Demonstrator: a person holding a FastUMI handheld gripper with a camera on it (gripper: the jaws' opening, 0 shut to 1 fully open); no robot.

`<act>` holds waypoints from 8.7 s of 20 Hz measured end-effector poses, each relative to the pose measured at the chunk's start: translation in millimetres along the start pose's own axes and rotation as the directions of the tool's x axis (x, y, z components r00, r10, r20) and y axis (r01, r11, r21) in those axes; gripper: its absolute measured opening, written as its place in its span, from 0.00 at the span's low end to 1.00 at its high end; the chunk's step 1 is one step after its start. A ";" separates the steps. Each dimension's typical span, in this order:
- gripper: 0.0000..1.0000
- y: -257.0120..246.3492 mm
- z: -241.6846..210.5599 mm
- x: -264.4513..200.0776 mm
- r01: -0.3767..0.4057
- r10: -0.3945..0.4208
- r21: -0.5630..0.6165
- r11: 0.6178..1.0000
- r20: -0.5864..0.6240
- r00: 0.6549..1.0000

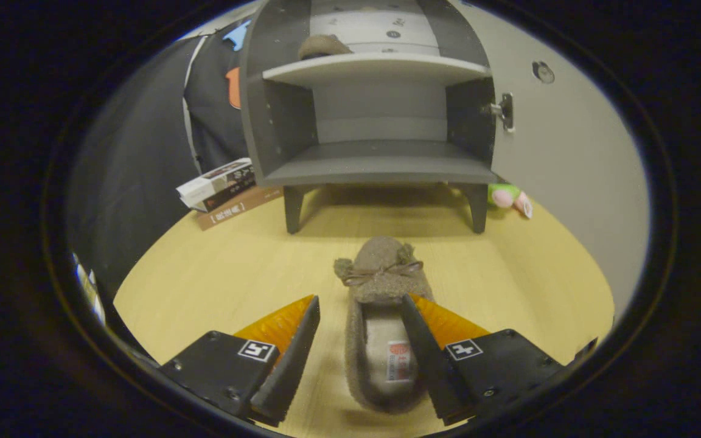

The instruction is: Open the shoe cabinet door, grab the shoes and put them into the shoe cabinet, then close the shoe cabinet door.

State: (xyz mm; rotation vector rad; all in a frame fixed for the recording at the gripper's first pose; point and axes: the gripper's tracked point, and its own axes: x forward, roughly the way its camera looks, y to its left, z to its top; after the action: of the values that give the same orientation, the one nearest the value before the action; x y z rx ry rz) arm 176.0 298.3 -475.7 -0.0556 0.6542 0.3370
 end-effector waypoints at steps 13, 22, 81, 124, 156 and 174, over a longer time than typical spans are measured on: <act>0.11 -5.2 9.3 10.1 -0.008 0.006 0.065 0.998 0.030 1.000; 0.11 -1.6 82.7 -74.8 -0.004 0.003 0.006 1.000 0.173 0.985; 0.48 -42.3 444.0 21.5 0.226 -0.206 -0.119 0.967 0.157 0.966; 1.00 -235.3 280.3 -528.2 0.383 -0.303 0.043 0.923 0.697 0.650; 0.92 -163.4 298.7 -385.5 0.078 -0.003 -0.101 0.992 0.595 0.803; 0.93 -27.9 312.6 -281.3 0.005 0.055 -0.110 0.994 0.533 0.844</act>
State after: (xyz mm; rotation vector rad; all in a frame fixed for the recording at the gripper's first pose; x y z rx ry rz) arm 160.1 239.2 -58.7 -0.0527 0.0765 0.3919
